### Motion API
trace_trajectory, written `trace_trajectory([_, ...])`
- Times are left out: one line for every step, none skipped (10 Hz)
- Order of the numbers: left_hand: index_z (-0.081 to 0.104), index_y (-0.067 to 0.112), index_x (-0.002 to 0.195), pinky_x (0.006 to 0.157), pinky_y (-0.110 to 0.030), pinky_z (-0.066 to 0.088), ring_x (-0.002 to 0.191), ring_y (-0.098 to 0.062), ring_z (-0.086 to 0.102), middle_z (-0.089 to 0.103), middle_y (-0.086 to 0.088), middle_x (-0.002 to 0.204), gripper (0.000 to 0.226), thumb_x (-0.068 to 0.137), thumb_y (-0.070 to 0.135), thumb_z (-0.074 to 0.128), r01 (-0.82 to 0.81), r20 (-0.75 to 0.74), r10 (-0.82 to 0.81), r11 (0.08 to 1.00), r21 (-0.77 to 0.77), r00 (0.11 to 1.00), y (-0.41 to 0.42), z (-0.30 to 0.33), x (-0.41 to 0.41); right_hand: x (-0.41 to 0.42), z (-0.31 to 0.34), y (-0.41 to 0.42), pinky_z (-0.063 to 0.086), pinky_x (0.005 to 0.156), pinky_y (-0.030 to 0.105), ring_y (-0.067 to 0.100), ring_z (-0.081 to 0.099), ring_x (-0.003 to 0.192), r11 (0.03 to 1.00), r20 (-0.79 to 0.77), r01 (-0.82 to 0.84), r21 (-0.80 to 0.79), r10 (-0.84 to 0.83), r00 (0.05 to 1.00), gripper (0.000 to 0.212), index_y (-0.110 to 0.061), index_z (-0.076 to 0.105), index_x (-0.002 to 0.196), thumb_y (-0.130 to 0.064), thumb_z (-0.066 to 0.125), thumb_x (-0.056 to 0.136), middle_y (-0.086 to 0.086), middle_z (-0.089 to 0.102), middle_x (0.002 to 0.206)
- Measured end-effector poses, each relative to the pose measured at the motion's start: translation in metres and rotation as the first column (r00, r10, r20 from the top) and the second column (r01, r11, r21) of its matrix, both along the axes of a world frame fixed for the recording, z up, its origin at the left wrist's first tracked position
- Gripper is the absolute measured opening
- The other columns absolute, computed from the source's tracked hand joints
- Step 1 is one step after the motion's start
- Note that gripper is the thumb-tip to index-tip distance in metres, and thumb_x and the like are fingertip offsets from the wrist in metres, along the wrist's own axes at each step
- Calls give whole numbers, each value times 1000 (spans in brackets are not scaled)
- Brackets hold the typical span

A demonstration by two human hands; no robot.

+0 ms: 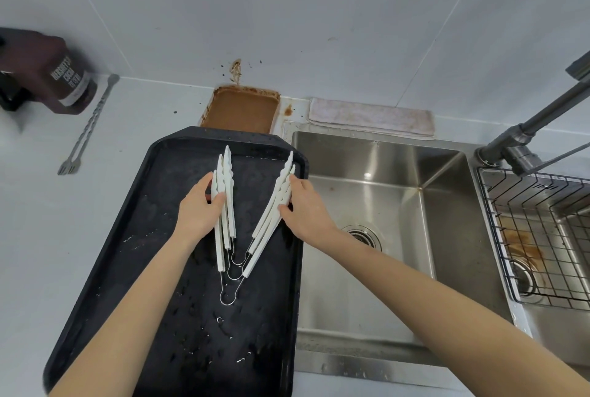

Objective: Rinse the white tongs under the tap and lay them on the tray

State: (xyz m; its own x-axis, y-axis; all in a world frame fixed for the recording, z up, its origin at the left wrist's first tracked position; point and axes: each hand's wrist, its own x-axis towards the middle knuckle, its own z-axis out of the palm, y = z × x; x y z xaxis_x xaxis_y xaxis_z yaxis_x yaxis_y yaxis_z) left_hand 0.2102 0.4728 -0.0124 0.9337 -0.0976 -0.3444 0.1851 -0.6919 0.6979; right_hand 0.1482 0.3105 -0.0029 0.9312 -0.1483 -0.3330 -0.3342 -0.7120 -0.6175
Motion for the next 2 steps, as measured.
trace_trajectory([24, 12, 148, 113, -42, 28, 137, -28, 37, 33, -11, 153, 57, 95, 19, 44, -2, 24, 1, 999, 44, 1000, -4, 4, 2, -1, 5, -5, 41, 93, 29, 26, 51, 115, 1000, 14, 0, 4, 0, 1000, 56, -6, 23, 146, -16, 43, 95, 14, 42, 136])
trace_trajectory([24, 9, 147, 113, -43, 27, 139, -31, 32, 30, -14, 153, 57, 94, 18, 45, 16, 70, -23, 995, 99, 997, -10, 12, 0, -2, 11, -10, 40, 94, 32, 29, 49, 117, 999, 8, 2, -47, -2, 1000, 52, -6, 29, 144, -18, 42, 95, 15, 48, 131])
